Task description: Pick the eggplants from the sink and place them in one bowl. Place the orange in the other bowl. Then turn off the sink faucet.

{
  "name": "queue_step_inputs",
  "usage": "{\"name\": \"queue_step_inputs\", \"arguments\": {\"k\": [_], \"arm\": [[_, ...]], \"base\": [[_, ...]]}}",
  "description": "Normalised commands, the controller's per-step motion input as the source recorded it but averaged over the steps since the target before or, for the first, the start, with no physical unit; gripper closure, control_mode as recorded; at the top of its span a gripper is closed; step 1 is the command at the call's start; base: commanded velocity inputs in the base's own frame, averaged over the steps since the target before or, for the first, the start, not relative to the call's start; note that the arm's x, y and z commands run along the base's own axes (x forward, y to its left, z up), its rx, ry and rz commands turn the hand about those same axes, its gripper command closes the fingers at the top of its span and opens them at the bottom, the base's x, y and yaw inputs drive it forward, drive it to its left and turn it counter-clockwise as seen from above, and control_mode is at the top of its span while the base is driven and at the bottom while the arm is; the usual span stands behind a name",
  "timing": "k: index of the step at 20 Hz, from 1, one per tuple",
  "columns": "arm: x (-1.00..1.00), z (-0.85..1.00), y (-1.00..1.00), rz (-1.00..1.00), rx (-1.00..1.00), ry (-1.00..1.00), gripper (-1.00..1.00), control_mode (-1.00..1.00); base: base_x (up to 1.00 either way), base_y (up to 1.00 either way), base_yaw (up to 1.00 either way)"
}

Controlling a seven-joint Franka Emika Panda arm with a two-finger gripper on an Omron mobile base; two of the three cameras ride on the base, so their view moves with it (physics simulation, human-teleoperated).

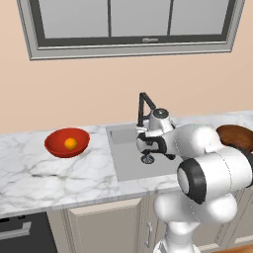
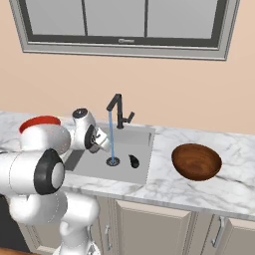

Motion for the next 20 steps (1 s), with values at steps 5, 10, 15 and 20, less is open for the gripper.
{"name": "queue_step_inputs", "arguments": {"k": [5, 10, 15, 20], "arm": [[-0.47, 0.94, -0.69, -0.08, 0.0, 0.05, 1.0, -1.0], [-0.35, 0.45, -0.75, -0.15, 0.0, 0.0, 1.0, -1.0], [-0.01, 0.0, -0.86, -0.2, 0.0, 0.0, 1.0, -1.0], [0.0, 0.1, -1.0, -0.1, 0.0, 0.03, 1.0, -1.0]], "base": [[0.0, 0.0, 0.0], [0.0, 0.0, 0.0], [0.0, 0.0, 0.0], [0.0, 0.0, 0.0]]}}
